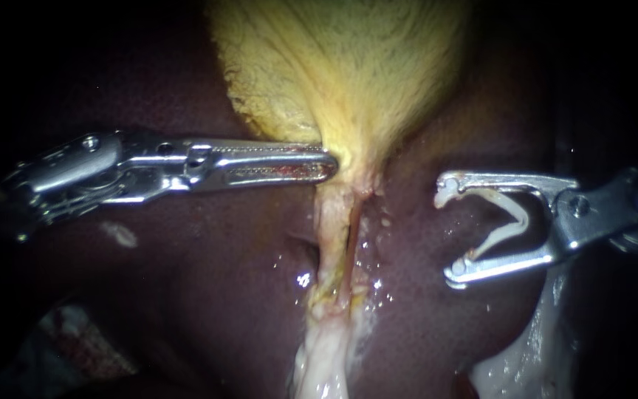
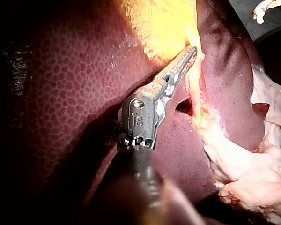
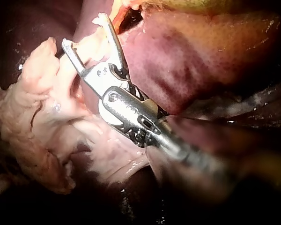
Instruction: Grabbing gallbladder
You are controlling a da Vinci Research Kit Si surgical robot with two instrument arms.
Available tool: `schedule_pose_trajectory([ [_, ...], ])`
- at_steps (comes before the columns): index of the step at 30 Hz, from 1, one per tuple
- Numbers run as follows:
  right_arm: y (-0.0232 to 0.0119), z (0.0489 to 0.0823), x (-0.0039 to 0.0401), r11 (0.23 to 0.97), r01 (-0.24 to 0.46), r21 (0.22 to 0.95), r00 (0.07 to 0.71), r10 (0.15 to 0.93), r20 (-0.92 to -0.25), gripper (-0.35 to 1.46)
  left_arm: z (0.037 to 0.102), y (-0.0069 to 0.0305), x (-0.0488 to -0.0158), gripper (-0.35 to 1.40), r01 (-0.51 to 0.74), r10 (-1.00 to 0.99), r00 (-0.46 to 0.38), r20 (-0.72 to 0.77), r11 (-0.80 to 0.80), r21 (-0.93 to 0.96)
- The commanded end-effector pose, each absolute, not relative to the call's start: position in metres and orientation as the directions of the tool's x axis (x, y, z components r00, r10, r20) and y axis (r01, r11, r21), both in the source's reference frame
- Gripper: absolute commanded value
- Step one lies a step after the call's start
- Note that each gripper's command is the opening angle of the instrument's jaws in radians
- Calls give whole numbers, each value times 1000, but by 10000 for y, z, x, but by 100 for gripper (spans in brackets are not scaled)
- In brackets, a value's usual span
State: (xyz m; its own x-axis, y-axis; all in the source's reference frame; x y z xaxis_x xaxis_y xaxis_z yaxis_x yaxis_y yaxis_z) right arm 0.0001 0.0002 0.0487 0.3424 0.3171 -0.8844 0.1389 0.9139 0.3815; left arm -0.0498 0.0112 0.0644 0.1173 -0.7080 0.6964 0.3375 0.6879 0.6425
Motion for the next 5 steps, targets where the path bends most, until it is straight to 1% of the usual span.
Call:
schedule_pose_trajectory([
  [1, 2, 487, 1, 914, 139, 381, 342, 317, -884, 60, 643, 112, -498, -35, 338, -708, 117, 697, 688, 642],
  [5, 2, 487, 1, 914, 139, 381, 342, 317, -884, 60, 642, 111, -497, -35, 338, -708, 117, 697, 688, 642],
])
